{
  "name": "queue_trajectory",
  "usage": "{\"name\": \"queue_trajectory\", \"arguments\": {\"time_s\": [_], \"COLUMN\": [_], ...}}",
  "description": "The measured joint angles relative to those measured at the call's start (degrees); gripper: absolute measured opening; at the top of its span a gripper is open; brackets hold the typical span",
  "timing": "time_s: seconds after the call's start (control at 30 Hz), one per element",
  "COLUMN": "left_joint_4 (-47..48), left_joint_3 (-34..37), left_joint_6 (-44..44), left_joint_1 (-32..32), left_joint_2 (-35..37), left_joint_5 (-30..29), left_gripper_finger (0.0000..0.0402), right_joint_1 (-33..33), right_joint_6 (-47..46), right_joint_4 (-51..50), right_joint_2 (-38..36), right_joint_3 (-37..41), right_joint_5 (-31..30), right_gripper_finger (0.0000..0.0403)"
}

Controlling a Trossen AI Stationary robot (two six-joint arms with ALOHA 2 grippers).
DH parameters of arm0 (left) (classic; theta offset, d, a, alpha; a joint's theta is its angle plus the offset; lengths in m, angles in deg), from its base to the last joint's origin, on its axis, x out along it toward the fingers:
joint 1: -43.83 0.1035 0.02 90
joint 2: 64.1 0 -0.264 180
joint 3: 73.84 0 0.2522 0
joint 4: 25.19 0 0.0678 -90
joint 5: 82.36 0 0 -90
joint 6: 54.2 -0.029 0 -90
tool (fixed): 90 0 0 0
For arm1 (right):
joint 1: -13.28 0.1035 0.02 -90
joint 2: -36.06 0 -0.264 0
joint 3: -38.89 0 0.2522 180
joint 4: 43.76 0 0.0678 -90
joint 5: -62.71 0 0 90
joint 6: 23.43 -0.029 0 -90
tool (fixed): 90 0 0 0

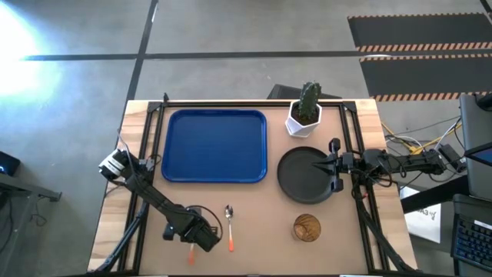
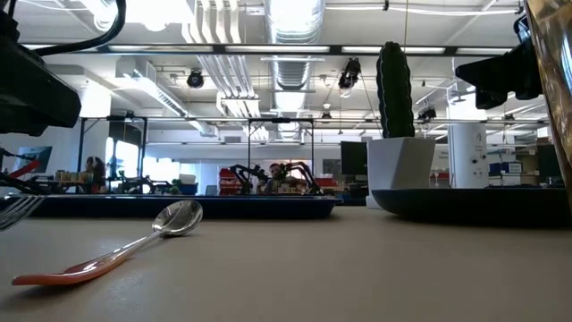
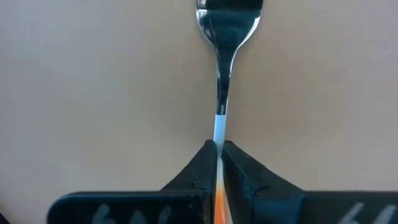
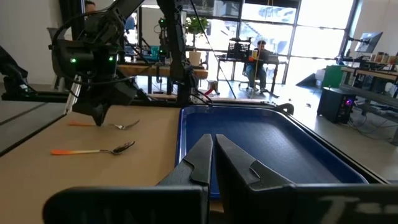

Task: Pick and place plate/cup/fork/spoon on tray
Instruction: Put the orange fork on the blue tray

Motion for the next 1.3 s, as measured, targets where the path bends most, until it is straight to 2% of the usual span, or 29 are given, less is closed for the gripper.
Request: {"name": "queue_trajectory", "arguments": {"time_s": [0.1,0.23,0.3,0.37,0.57,0.63,0.7,0.83,1.0,1.13,1.3], "left_joint_4": [0.12,0.17,1.68,7.19,34.11,41.27,44.53,44.55,44.54,44.24,35.31], "left_joint_3": [-0.87,-2.92,-4.35,-6.84,-17.44,-20.33,-21.95,-21.78,-21.68,-21.64,-21.53], "left_joint_6": [-0.07,0.24,0.10,-1.32,-4.53,-4.99,-7.12,-16.03,-30.33,-41.55,-55.99], "left_joint_1": [-0.07,0.43,0.88,1.47,4.62,5.98,7.69,12.81,23.41,33.13,42.40], "left_joint_2": [0.05,1.10,2.39,3.10,6.28,8.17,10.96,17.37,20.92,21.21,21.12], "left_joint_5": [-6.41,-20.39,-25.49,-28.60,-29.00,-31.52,-35.88,-46.53,-47.88,-45.16,-43.63], "left_gripper_finger": [0.0001,0.0000,0.0000,0.0000,0.0000,0.0000,0.0000,0.0000,0.0000,0.0000,0.0000], "right_joint_1": [0.01,0.02,0.01,0.00,0.02,0.01,0.02,0.01,0.00,0.02,0.01], "right_joint_6": [0.00,0.00,0.00,0.00,0.00,0.00,0.00,0.00,0.00,0.00,0.00], "right_joint_4": [0.00,0.00,0.00,0.00,0.00,0.00,0.00,0.00,-0.02,-0.02,0.00], "right_joint_2": [0.00,0.00,0.00,0.00,0.00,0.00,0.00,-0.01,-0.02,-0.02,0.00], "right_joint_3": [0.00,-0.01,-0.01,0.00,-0.01,0.00,-0.01,-0.01,0.01,-0.01,-0.01], "right_joint_5": [0.00,0.00,0.00,0.01,0.00,-0.01,-0.02,-0.03,0.02,0.00,0.00], "right_gripper_finger": [0.0009,0.0009,0.0009,0.0009,0.0009,0.0009,0.0009,0.0009,0.0009,0.0009,0.0009]}}
